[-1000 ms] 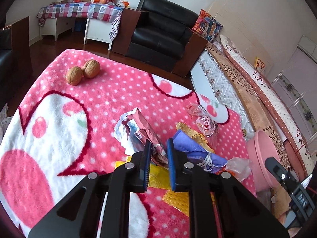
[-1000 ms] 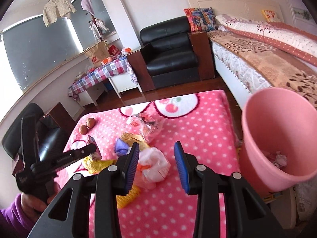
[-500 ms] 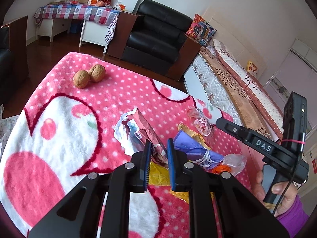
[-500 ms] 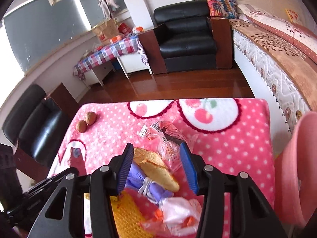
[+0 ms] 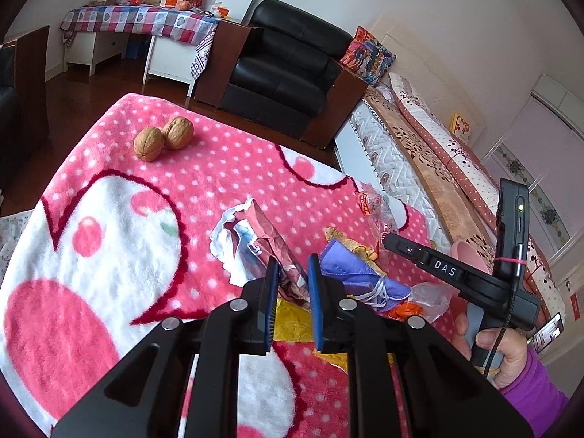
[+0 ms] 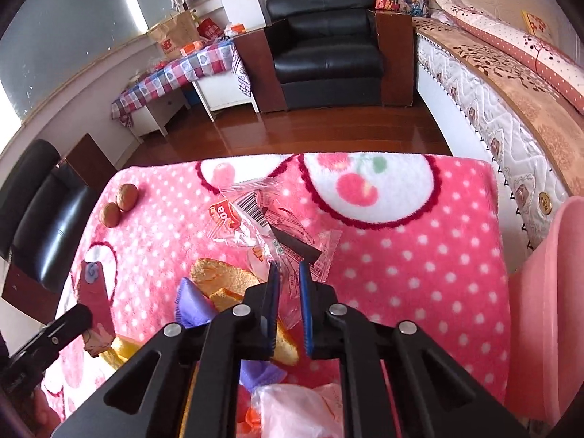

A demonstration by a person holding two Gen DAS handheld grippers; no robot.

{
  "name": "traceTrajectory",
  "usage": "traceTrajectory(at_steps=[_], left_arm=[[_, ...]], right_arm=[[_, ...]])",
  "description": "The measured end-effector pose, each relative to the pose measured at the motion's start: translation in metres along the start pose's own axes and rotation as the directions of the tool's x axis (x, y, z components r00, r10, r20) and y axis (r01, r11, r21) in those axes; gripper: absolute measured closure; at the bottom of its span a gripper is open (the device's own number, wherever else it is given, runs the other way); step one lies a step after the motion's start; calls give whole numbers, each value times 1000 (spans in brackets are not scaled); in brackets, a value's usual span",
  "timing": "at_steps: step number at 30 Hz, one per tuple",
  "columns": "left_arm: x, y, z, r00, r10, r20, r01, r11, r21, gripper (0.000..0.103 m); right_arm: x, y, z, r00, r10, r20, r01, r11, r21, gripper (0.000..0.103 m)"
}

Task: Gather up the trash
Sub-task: 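Grasp the foil wrapper with the left gripper while the right grasps a clear plastic bag, then carry the wrapper and plastic bag over the pink bucket with both grippers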

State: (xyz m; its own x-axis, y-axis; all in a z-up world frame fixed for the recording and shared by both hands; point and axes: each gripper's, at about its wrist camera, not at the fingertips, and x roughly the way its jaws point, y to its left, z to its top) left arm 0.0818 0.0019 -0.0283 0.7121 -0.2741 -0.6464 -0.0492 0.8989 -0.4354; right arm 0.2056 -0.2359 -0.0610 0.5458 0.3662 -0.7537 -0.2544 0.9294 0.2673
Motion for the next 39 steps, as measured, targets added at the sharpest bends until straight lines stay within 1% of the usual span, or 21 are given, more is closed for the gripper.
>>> traceTrajectory(at_steps=[5,11,16,21,27,31,35,39], left_arm=[[-10,-9,0,1000,-9,26,8,1000,23,88],[-24,-25,0,998,-29,53,26,998,59,88],[-32,-38,-2,997,-51,62,46,995,85,88],[-36,-56,-6,995,-82,63,74,990,117,88],[-35,-80,-13,992,-116,50,107,983,152,88],[-28,-102,-16,988,-151,26,144,974,176,88],[-23,-131,-18,980,-200,19,191,957,219,88],[-13,-166,-20,965,-261,-5,254,932,261,88]], right_arm=[[-35,1,-2,996,63,66,-65,997,36,94],[-76,3,-12,983,132,124,-142,987,69,94],[-105,-1,-27,974,163,159,-181,978,102,94],[-123,-6,-46,971,163,175,-187,974,129,94],[-146,-24,-64,969,130,208,-167,971,171,94],[-167,-42,-72,965,80,252,-133,970,205,94],[-187,-68,-79,955,14,296,-91,964,249,94],[-204,-97,-86,944,-57,324,-48,950,308,94]])
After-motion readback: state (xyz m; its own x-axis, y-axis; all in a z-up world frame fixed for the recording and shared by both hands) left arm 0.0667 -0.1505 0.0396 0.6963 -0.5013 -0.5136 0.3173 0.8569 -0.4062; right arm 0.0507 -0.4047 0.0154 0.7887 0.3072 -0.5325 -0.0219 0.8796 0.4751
